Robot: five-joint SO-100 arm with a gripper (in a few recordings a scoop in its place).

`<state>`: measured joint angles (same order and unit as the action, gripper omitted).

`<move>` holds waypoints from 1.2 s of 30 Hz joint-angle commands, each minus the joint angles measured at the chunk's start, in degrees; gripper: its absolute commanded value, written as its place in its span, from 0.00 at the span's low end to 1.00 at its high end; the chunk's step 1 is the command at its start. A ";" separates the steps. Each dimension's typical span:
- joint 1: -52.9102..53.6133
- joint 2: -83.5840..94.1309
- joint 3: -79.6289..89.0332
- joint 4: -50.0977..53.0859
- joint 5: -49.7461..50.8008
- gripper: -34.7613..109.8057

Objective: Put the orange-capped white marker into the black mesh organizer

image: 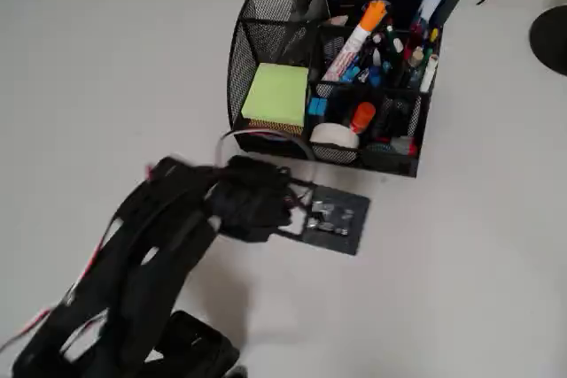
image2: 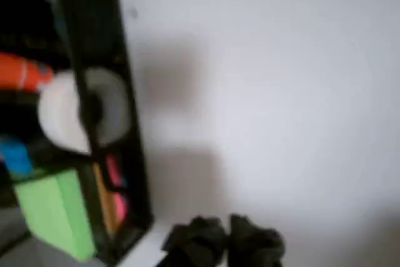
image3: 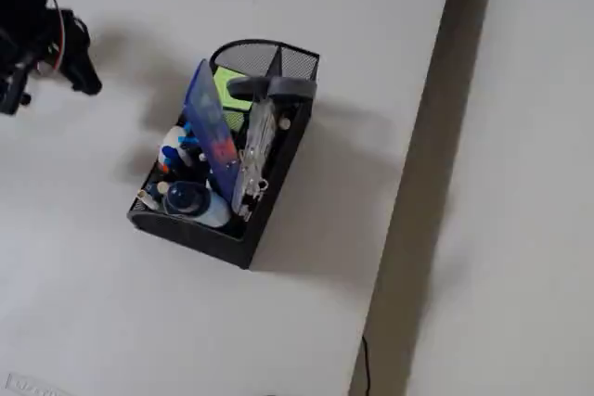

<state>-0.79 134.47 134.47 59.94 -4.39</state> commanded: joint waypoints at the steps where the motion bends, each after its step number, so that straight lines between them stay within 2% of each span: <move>1: -2.72 9.23 6.33 -3.25 0.62 0.24; 13: -6.59 29.44 24.35 -3.16 0.70 0.24; 22: -8.61 53.88 35.77 8.09 0.70 0.24; 33: -7.56 54.14 36.91 8.53 0.70 0.24; 36: -8.00 54.14 36.91 8.53 0.35 0.27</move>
<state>-8.79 188.09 171.47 68.03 -4.04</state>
